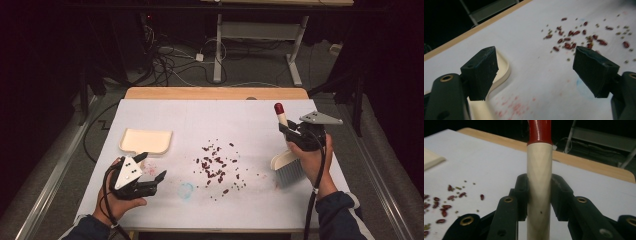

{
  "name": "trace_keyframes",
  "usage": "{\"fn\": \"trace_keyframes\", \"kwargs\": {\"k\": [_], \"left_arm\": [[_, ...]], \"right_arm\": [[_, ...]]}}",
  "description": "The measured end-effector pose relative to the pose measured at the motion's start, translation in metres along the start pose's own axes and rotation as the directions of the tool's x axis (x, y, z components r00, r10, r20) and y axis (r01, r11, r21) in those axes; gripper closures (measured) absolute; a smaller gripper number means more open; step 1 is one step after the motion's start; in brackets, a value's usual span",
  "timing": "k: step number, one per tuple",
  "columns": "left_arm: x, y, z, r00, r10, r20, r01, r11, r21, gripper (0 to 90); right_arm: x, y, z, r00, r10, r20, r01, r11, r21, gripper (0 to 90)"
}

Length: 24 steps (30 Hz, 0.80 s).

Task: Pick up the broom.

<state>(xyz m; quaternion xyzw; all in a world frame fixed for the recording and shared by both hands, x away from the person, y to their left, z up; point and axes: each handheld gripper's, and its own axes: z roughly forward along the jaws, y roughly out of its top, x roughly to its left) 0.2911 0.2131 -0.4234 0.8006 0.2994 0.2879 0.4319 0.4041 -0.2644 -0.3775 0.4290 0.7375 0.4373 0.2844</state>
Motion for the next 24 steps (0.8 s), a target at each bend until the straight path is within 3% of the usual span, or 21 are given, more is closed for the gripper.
{"fn": "trace_keyframes", "kwargs": {"k": [1, 3, 4, 6, 8, 9, 10, 12, 14, 16, 17, 18, 19, 20, 22, 24], "left_arm": [[-0.004, 0.006, 0.003, 0.9997, 0.002, 0.026, -0.002, 1.0000, -0.002, 19.6], [-0.016, 0.028, 0.014, 0.9945, 0.005, 0.104, -0.001, 0.9993, -0.037, 19.6], [-0.016, 0.028, 0.014, 0.9945, 0.005, 0.104, -0.001, 0.9993, -0.037, 19.6], [-0.026, 0.043, 0.023, 0.9875, 0.005, 0.158, 0.006, 0.9977, -0.068, 19.6], [-0.038, 0.059, 0.033, 0.9756, 0.005, 0.219, 0.016, 0.9956, -0.093, 19.6], [-0.052, 0.075, 0.043, 0.9631, 0.005, 0.269, 0.027, 0.9930, -0.115, 19.8], [-0.052, 0.075, 0.043, 0.9631, 0.005, 0.269, 0.027, 0.9930, -0.115, 20.0], [-0.066, 0.089, 0.054, 0.9465, 0.007, 0.323, 0.038, 0.9901, -0.135, 20.0], [-0.082, 0.101, 0.064, 0.9374, 0.012, 0.348, 0.043, 0.9880, -0.149, 20.7], [-0.096, 0.110, 0.075, 0.9195, 0.021, 0.393, 0.045, 0.9865, -0.158, 20.7], [-0.110, 0.116, 0.085, 0.9111, 0.031, 0.411, 0.036, 0.9873, -0.155, 20.9], [-0.110, 0.116, 0.085, 0.9111, 0.031, 0.411, 0.036, 0.9873, -0.155, 20.9], [-0.116, 0.117, 0.090, 0.9073, 0.033, 0.419, 0.035, 0.9877, -0.153, 21.5], [-0.122, 0.119, 0.095, 0.9083, 0.032, 0.417, 0.036, 0.9877, -0.152, 23.4], [-0.130, 0.120, 0.103, 0.9016, 0.030, 0.431, 0.039, 0.9879, -0.150, 31.5], [-0.137, 0.119, 0.112, 0.9026, 0.048, 0.428, 0.018, 0.9888, -0.148, 34.9]], "right_arm": [[0.000, 0.000, 0.000, 1.0000, 0.000, 0.000, 0.000, 1.000, 0.000, 70.2], [0.006, 0.007, -0.010, 0.9998, 0.000, -0.019, -0.001, 0.999, -0.051, 70.2], [0.009, 0.010, -0.014, 0.9997, -0.002, -0.023, 0.001, 0.998, -0.069, 70.2], [0.015, 0.018, -0.023, 0.9996, -0.007, -0.028, 0.004, 0.995, -0.101, 70.2], [0.024, 0.024, -0.032, 0.9994, -0.025, -0.024, 0.022, 0.989, -0.146, 70.1], [0.030, 0.027, -0.037, 0.9991, -0.033, -0.027, 0.028, 0.987, -0.160, 70.1], [0.036, 0.030, -0.040, 0.9988, -0.041, -0.027, 0.036, 0.983, -0.180, 70.1], [0.043, 0.032, -0.043, 0.9984, -0.049, -0.029, 0.042, 0.979, -0.198, 70.1], [0.063, 0.035, -0.050, 0.9975, -0.062, -0.033, 0.052, 0.969, -0.242, 70.1], [0.076, 0.036, -0.052, 0.9957, -0.089, -0.027, 0.078, 0.961, -0.266, 70.0], [0.083, 0.036, -0.053, 0.9951, -0.096, -0.026, 0.085, 0.956, -0.279, 70.0], [0.083, 0.036, -0.053, 0.9951, -0.096, -0.026, 0.085, 0.956, -0.279, 70.0], [0.093, 0.036, -0.054, 0.9929, -0.110, -0.046, 0.092, 0.954, -0.284, 70.0], [0.098, 0.035, -0.054, 0.9925, -0.108, -0.056, 0.088, 0.953, -0.291, 70.0], [0.106, 0.034, -0.055, 0.9895, -0.123, -0.076, 0.096, 0.952, -0.291, 70.0], [0.113, 0.033, -0.057, 0.9875, -0.137, -0.078, 0.107, 0.947, -0.304, 69.9]]}}
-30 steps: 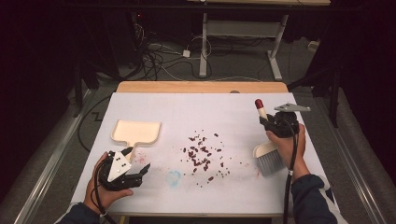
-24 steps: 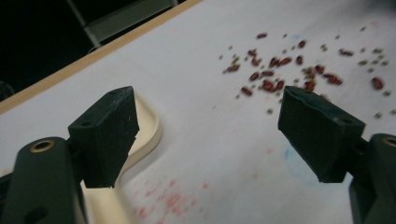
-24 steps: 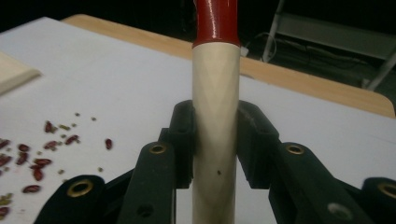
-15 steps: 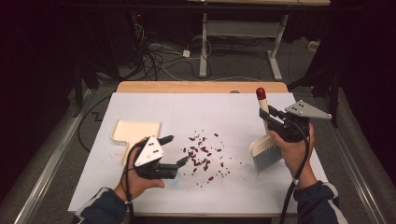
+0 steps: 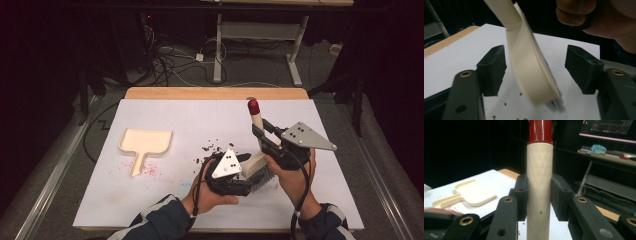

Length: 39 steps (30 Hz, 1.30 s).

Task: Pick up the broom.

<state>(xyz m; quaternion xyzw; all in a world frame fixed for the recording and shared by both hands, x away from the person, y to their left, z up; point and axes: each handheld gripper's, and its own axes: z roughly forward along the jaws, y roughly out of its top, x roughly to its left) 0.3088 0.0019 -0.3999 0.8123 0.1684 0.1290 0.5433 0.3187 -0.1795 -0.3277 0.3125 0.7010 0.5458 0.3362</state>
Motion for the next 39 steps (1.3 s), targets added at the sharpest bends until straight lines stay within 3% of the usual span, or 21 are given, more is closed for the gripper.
{"fn": "trace_keyframes", "kwargs": {"k": [6, 14, 17, 21, 23, 25, 26, 27, 28, 30, 32, 33, 38, 39], "left_arm": [[0.006, -0.007, -0.001, 0.9997, -0.026, -0.001, 0.026, 0.9996, -0.003, 49.1], [0.010, -0.009, -0.006, 0.9994, -0.026, -0.022, 0.026, 0.9997, 0.003, 54.6], [0.015, -0.010, -0.008, 0.9989, -0.024, -0.041, 0.025, 0.9993, 0.028, 59.0], [0.023, -0.010, -0.015, 0.9997, -0.014, -0.021, 0.015, 0.9984, 0.055, 62.4], [0.031, -0.013, -0.026, 1.0000, 0.009, -0.004, -0.009, 0.9959, 0.090, 63.7], [0.035, -0.015, -0.034, 0.9992, 0.037, 0.016, -0.039, 0.9925, 0.116, 64.9], [0.035, -0.015, -0.034, 0.9992, 0.037, 0.016, -0.039, 0.9925, 0.116, 65.5], [0.037, -0.018, -0.042, 0.9965, 0.075, 0.037, -0.080, 0.9863, 0.144, 65.9], [0.037, -0.018, -0.042, 0.9965, 0.075, 0.037, -0.080, 0.9863, 0.144, 65.9], [0.037, -0.025, -0.053, 0.9894, 0.126, 0.072, -0.138, 0.9724, 0.188, 65.9], [0.036, -0.028, -0.057, 0.9874, 0.132, 0.087, -0.147, 0.9690, 0.198, 65.9], [0.035, -0.033, -0.063, 0.9850, 0.144, 0.095, -0.161, 0.9621, 0.220, 65.9], [0.034, -0.041, -0.074, 0.9796, 0.156, 0.126, -0.182, 0.9569, 0.227, 65.9], [0.034, -0.042, -0.076, 0.9777, 0.157, 0.140, -0.185, 0.9580, 0.219, 65.9]], "right_arm": [[0.014, -0.001, -0.002, 0.9992, -0.020, -0.035, 0.020, 1.000, -0.001, 69.9], [0.018, -0.003, -0.002, 0.9991, -0.025, -0.033, 0.025, 1.000, -0.005, 69.8], [0.019, -0.002, -0.004, 0.9992, -0.033, -0.024, 0.032, 0.999, -0.015, 69.7], [0.017, -0.001, -0.007, 0.9984, -0.027, -0.049, 0.026, 1.000, -0.015, 69.1], [0.013, -0.001, -0.009, 0.9926, -0.032, -0.117, 0.031, 0.999, -0.011, 67.3], [0.010, 0.001, -0.010, 0.9821, -0.061, -0.178, 0.064, 0.998, 0.011, 59.3], [0.008, 0.002, -0.011, 0.9763, -0.078, -0.202, 0.083, 0.996, 0.016, 56.2], [0.006, 0.002, -0.012, 0.9683, -0.096, -0.230, 0.106, 0.994, 0.028, 52.7], [0.003, 0.002, -0.012, 0.9563, -0.112, -0.270, 0.128, 0.991, 0.045, 49.6], [-0.001, 0.000, -0.013, 0.9214, -0.148, -0.359, 0.185, 0.980, 0.069, 47.1], [-0.001, -0.005, -0.013, 0.8824, -0.199, -0.426, 0.266, 0.959, 0.103, 45.5], [0.000, -0.009, -0.012, 0.8663, -0.211, -0.453, 0.293, 0.949, 0.119, 44.6], [0.012, -0.032, 0.004, 0.7911, -0.216, -0.572, 0.389, 0.900, 0.198, 39.9], [0.015, -0.036, 0.008, 0.7810, -0.219, -0.585, 0.404, 0.891, 0.207, 39.4]]}}
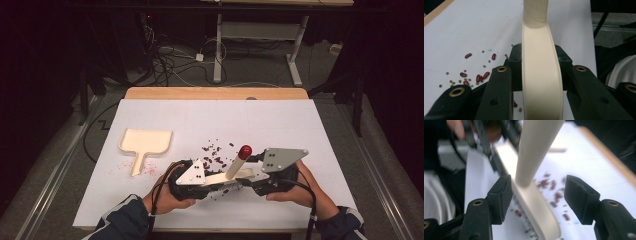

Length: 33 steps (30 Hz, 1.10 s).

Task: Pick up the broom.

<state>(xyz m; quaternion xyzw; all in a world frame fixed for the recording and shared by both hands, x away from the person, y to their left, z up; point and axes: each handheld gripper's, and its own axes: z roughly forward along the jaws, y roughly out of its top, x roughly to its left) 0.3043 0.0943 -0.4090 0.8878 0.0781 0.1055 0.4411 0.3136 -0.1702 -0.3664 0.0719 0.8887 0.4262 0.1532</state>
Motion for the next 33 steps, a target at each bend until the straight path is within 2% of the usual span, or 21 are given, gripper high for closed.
{"fn": "trace_keyframes", "kwargs": {"k": [1, 4, 7, 9, 10, 12, 14, 15, 17, 18, 19, 21, 22, 23, 24, 26, 27, 28, 29, 32, 33], "left_arm": [[-0.002, -0.001, -0.004, 0.9997, 0.010, 0.024, -0.010, 0.9999, -0.012, 65.9], [-0.004, -0.001, -0.007, 0.9987, 0.024, 0.044, -0.023, 0.9996, -0.019, 65.9], [-0.005, -0.002, -0.008, 0.9970, 0.022, 0.074, -0.020, 0.9995, -0.025, 65.8], [-0.004, -0.003, -0.008, 0.9955, 0.027, 0.091, -0.025, 0.9993, -0.027, 65.7], [-0.003, -0.004, -0.007, 0.9948, 0.031, 0.097, -0.029, 0.9994, -0.022, 65.6], [-0.002, -0.005, -0.007, 0.9945, 0.023, 0.102, -0.020, 0.9994, -0.027, 63.9], [0.000, -0.005, -0.008, 0.9941, 0.020, 0.107, -0.016, 0.9992, -0.038, 58.8], [0.001, -0.005, -0.008, 0.9943, 0.019, 0.105, -0.014, 0.9990, -0.043, 57.9], [0.001, -0.004, -0.010, 0.9956, 0.025, 0.091, -0.020, 0.9986, -0.049, 56.5], [0.001, -0.003, -0.011, 0.9970, 0.032, 0.070, -0.028, 0.9983, -0.051, 53.9], [0.001, -0.003, -0.014, 0.9996, 0.029, 0.003, -0.029, 0.9983, -0.050, 47.8], [0.003, -0.004, -0.021, 0.9987, 0.018, -0.049, -0.021, 0.9984, -0.053, 37.3], [0.003, -0.004, -0.021, 0.9987, 0.018, -0.049, -0.021, 0.9984, -0.053, 30.5], [0.004, -0.008, -0.030, 0.9907, 0.006, -0.136, -0.015, 0.9981, -0.060, 26.3], [0.004, -0.008, -0.030, 0.9907, 0.006, -0.136, -0.015, 0.9981, -0.060, 25.5], [0.006, -0.015, -0.041, 0.9777, -0.020, -0.209, 0.005, 0.9971, -0.076, 22.2], [0.007, -0.025, -0.052, 0.9612, -0.046, -0.272, 0.024, 0.9962, -0.084, 22.2], [0.008, -0.031, -0.058, 0.9519, -0.062, -0.300, 0.037, 0.9954, -0.088, 21.5], [0.008, -0.031, -0.058, 0.9519, -0.062, -0.300, 0.037, 0.9954, -0.088, 20.4], [0.012, -0.055, -0.071, 0.9163, -0.130, -0.379, 0.098, 0.9898, -0.103, 19.6], [0.014, -0.064, -0.075, 0.9046, -0.148, -0.400, 0.120, 0.9883, -0.094, 19.4]], "right_arm": [[0.002, -0.001, 0.006, 0.9999, -0.004, -0.009, 0.004, 1.000, 0.013, 38.7], [0.007, -0.004, 0.024, 0.9972, -0.030, -0.068, 0.035, 0.997, 0.063, 40.4], [0.011, -0.008, 0.035, 0.9903, -0.037, -0.134, 0.045, 0.997, 0.063, 53.9], [0.011, -0.011, 0.041, 0.9828, -0.074, -0.170, 0.085, 0.995, 0.059, 56.7], [0.012, -0.012, 0.041, 0.9825, -0.052, -0.179, 0.066, 0.995, 0.069, 57.2], [0.012, -0.014, 0.043, 0.9809, -0.040, -0.190, 0.053, 0.997, 0.061, 61.0], [0.012, -0.015, 0.042, 0.9761, -0.045, -0.213, 0.058, 0.997, 0.056, 66.5], [0.014, -0.015, 0.042, 0.9776, -0.059, -0.202, 0.070, 0.996, 0.050, 66.8], [0.014, -0.013, 0.041, 0.9799, -0.065, -0.189, 0.075, 0.996, 0.047, 67.3], [0.014, -0.012, 0.040, 0.9803, -0.062, -0.188, 0.071, 0.997, 0.043, 67.5], [0.013, -0.012, 0.040, 0.9834, -0.061, -0.171, 0.069, 0.997, 0.038, 67.6], [0.012, -0.012, 0.037, 0.9890, -0.054, -0.138, 0.061, 0.997, 0.043, 67.6], [0.010, -0.012, 0.036, 0.9914, -0.043, -0.124, 0.048, 0.998, 0.043, 67.6], [0.008, -0.013, 0.034, 0.9932, -0.035, -0.111, 0.040, 0.998, 0.043, 67.6], [0.006, -0.013, 0.032, 0.9951, -0.028, -0.094, 0.032, 0.999, 0.040, 67.6], [0.001, -0.014, 0.028, 0.9983, 0.003, -0.059, -0.001, 0.999, 0.032, 67.6], [-0.001, -0.014, 0.027, 0.9991, 0.019, -0.039, -0.018, 0.999, 0.027, 67.6], [-0.004, -0.014, 0.025, 0.9992, 0.037, -0.015, -0.037, 0.999, 0.023, 67.6], [-0.007, -0.015, 0.023, 0.9984, 0.057, 0.005, -0.057, 0.998, 0.014, 67.6], [-0.015, -0.017, 0.017, 0.9926, 0.102, 0.065, -0.103, 0.995, 0.004, 67.6], [-0.017, -0.018, 0.014, 0.9906, 0.106, 0.086, -0.107, 0.994, 0.005, 67.6]]}}
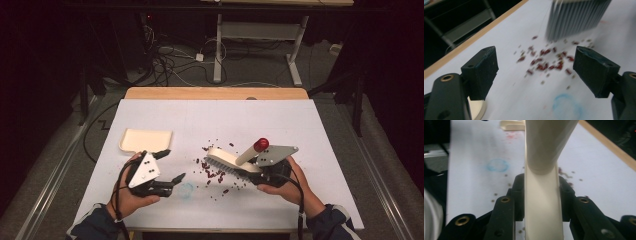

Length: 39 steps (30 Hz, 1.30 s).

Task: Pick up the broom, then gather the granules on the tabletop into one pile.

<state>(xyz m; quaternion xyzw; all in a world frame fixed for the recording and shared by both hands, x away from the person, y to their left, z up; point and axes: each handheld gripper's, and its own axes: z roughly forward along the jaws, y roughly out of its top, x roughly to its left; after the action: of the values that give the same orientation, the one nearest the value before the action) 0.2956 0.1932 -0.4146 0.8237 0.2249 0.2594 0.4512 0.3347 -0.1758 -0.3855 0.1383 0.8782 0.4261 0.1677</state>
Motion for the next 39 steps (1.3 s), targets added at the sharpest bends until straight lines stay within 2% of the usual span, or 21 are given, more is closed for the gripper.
{"fn": "trace_keyframes", "kwargs": {"k": [1, 3, 4, 6, 7, 8, 10, 12, 13, 14, 15, 16, 18, 19, 20, 23, 27, 29, 31, 36, 39], "left_arm": [[0.007, -0.017, -0.005, 0.9974, -0.007, -0.072, 0.010, 0.9991, 0.042, 18.9], [0.011, -0.024, -0.007, 0.9961, -0.023, -0.085, 0.028, 0.9981, 0.055, 18.4], [0.017, -0.037, -0.013, 0.9910, -0.048, -0.125, 0.058, 0.9952, 0.078, 18.5], [0.022, -0.048, -0.018, 0.9866, -0.100, -0.129, 0.110, 0.9914, 0.072, 18.5], [0.022, -0.048, -0.018, 0.9866, -0.100, -0.129, 0.110, 0.9914, 0.072, 18.5], [0.022, -0.057, -0.021, 0.9806, -0.133, -0.144, 0.148, 0.9845, 0.094, 18.5], [0.021, -0.060, -0.022, 0.9777, -0.153, -0.144, 0.167, 0.9814, 0.094, 18.5], [0.019, -0.061, -0.024, 0.9784, -0.145, -0.147, 0.161, 0.9822, 0.097, 18.9], [0.017, -0.060, -0.024, 0.9791, -0.134, -0.153, 0.150, 0.9841, 0.096, 18.9], [0.015, -0.059, -0.024, 0.9807, -0.123, -0.152, 0.138, 0.9860, 0.093, 18.9], [0.014, -0.058, -0.023, 0.9827, -0.110, -0.149, 0.125, 0.9872, 0.098, 18.9], [0.013, -0.058, -0.022, 0.9846, -0.082, -0.155, 0.098, 0.9899, 0.102, 18.9], [0.012, -0.057, -0.020, 0.9856, -0.062, -0.157, 0.082, 0.9893, 0.121, 18.9], [0.011, -0.057, -0.018, 0.9860, -0.054, -0.158, 0.075, 0.9886, 0.131, 18.9], [0.010, -0.058, -0.018, 0.9862, -0.053, -0.156, 0.077, 0.9864, 0.146, 18.9], [0.010, -0.058, -0.016, 0.9853, -0.049, -0.163, 0.075, 0.9850, 0.155, 18.9], [0.012, -0.059, -0.015, 0.9845, -0.052, -0.167, 0.077, 0.9861, 0.147, 18.9], [0.013, -0.059, -0.015, 0.9841, -0.051, -0.170, 0.077, 0.9852, 0.153, 18.9], [0.012, -0.060, -0.015, 0.9848, -0.046, -0.167, 0.074, 0.9843, 0.161, 18.9], [0.011, -0.061, -0.017, 0.9846, -0.044, -0.169, 0.073, 0.9830, 0.169, 18.9], [0.011, -0.061, -0.016, 0.9857, -0.044, -0.163, 0.071, 0.9834, 0.167, 18.9]], "right_arm": [[-0.003, -0.001, -0.002, 0.9997, 0.010, 0.022, -0.010, 1.000, 0.006, 67.5], [-0.009, -0.003, -0.006, 0.9975, 0.037, 0.060, -0.038, 0.999, 0.011, 67.6], [-0.012, -0.003, -0.007, 0.9955, 0.050, 0.080, -0.051, 0.999, 0.009, 67.6], [-0.018, -0.004, -0.011, 0.9907, 0.065, 0.120, -0.067, 0.998, 0.014, 67.5], [-0.021, -0.005, -0.013, 0.9871, 0.068, 0.145, -0.071, 0.997, 0.016, 67.6], [-0.023, -0.006, -0.015, 0.9825, 0.067, 0.174, -0.072, 0.997, 0.022, 67.6], [-0.027, -0.008, -0.017, 0.9721, 0.062, 0.226, -0.072, 0.997, 0.037, 67.6], [-0.033, -0.012, -0.019, 0.9615, 0.076, 0.264, -0.091, 0.995, 0.047, 67.6], [-0.033, -0.012, -0.019, 0.9615, 0.076, 0.264, -0.091, 0.995, 0.047, 67.6], [-0.039, -0.015, -0.017, 0.9482, 0.066, 0.311, -0.092, 0.993, 0.068, 67.6], [-0.043, -0.017, -0.016, 0.9406, 0.067, 0.333, -0.098, 0.992, 0.078, 67.6], [-0.043, -0.017, -0.016, 0.9406, 0.067, 0.333, -0.098, 0.992, 0.078, 67.6], [-0.054, -0.024, -0.010, 0.9292, 0.089, 0.359, -0.130, 0.987, 0.092, 67.6], [-0.054, -0.024, -0.010, 0.9292, 0.089, 0.359, -0.130, 0.987, 0.092, 67.6], [-0.061, -0.027, -0.004, 0.9180, 0.095, 0.385, -0.147, 0.983, 0.108, 67.6], [-0.072, -0.028, 0.009, 0.9045, 0.088, 0.417, -0.155, 0.979, 0.129, 67.6], [-0.084, -0.022, 0.037, 0.9046, 0.054, 0.423, -0.137, 0.976, 0.169, 67.7], [-0.088, -0.017, 0.055, 0.9068, 0.009, 0.421, -0.104, 0.974, 0.201, 67.7], [-0.088, -0.014, 0.063, 0.9064, -0.006, 0.422, -0.093, 0.972, 0.214, 67.7], [-0.090, 0.001, 0.101, 0.9123, -0.081, 0.401, -0.022, 0.969, 0.247, 67.7], [-0.090, 0.005, 0.110, 0.9165, -0.073, 0.393, -0.022, 0.972, 0.232, 67.7]]}}
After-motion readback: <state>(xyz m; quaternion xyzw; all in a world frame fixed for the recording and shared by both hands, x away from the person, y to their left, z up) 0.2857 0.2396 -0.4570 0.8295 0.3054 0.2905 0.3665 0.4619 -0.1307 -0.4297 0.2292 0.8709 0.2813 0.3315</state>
